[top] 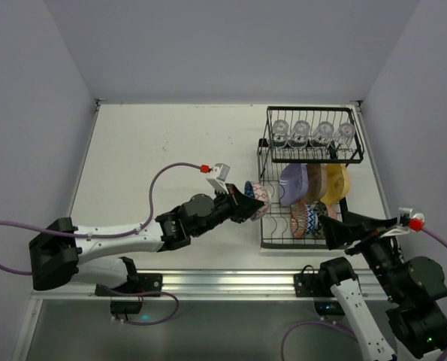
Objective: Unload the mixed dishes from the dish rack
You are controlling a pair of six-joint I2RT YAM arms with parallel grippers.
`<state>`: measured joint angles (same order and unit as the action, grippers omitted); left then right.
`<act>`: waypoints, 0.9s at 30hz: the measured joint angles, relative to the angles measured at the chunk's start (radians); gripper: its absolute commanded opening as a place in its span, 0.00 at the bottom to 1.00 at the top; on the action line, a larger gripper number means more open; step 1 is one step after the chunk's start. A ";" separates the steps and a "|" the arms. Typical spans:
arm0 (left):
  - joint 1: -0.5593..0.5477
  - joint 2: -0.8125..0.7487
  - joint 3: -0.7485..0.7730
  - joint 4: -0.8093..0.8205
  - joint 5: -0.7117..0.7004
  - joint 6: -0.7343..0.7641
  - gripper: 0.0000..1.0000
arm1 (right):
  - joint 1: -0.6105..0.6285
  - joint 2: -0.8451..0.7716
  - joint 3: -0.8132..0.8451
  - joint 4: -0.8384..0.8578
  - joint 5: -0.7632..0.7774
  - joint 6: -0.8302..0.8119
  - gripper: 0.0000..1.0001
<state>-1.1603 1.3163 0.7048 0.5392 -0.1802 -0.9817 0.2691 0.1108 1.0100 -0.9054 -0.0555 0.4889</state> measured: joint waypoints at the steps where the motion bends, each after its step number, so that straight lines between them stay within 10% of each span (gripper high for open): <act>1: 0.000 -0.033 0.000 -0.053 -0.032 0.019 0.00 | 0.000 0.000 0.001 0.000 0.000 0.000 0.99; 16: 0.238 -0.067 0.193 -0.760 -0.198 0.259 0.00 | 0.000 0.000 0.002 0.008 -0.015 -0.011 0.99; 27: 0.418 0.374 0.590 -1.034 -0.053 0.443 0.00 | 0.000 0.000 0.002 0.008 -0.016 -0.018 0.99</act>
<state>-0.7425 1.6901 1.2949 -0.4946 -0.2333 -0.5388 0.2691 0.1108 1.0115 -0.8978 -0.0711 0.4709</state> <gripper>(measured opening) 0.066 0.990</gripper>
